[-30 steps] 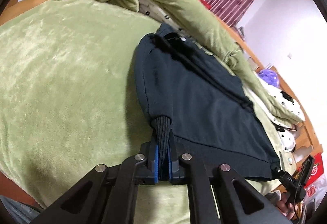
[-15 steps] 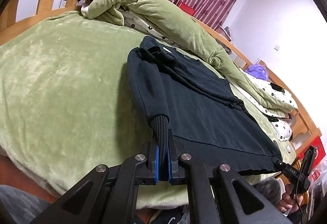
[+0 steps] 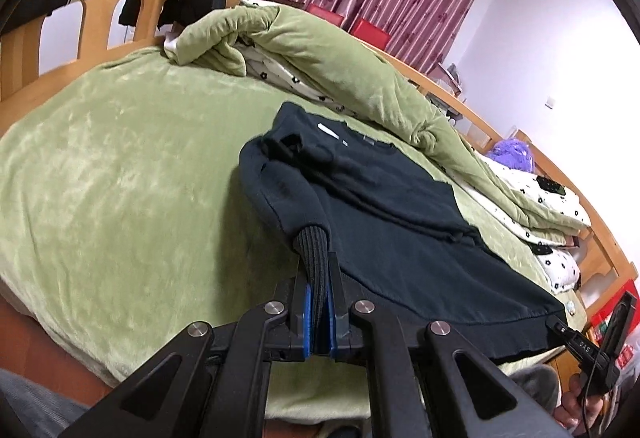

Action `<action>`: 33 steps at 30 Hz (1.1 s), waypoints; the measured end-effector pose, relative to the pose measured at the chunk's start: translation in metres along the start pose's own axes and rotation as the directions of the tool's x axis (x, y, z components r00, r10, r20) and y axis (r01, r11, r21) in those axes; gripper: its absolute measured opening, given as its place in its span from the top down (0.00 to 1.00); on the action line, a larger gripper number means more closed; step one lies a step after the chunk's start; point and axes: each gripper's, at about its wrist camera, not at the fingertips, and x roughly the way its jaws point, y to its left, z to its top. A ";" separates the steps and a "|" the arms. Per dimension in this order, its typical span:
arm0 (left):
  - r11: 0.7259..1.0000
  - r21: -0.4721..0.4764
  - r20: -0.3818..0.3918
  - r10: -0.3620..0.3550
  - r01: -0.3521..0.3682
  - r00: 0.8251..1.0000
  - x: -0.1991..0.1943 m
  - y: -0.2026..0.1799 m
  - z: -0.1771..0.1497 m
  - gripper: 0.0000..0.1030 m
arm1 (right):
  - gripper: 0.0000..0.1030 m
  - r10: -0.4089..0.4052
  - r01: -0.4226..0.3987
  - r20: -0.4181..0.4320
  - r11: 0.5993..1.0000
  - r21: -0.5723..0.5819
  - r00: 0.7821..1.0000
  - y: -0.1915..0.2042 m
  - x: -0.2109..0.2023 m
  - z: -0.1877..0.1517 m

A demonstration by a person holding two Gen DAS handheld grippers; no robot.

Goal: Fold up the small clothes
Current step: 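Lift the hem with both tools and fold it over toward the collar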

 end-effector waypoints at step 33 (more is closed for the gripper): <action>0.995 -0.041 0.007 0.093 -0.093 0.996 0.184 -0.034 0.188 0.94 | 0.92 0.098 -0.098 0.010 0.983 0.157 0.995 0.022 0.176 0.232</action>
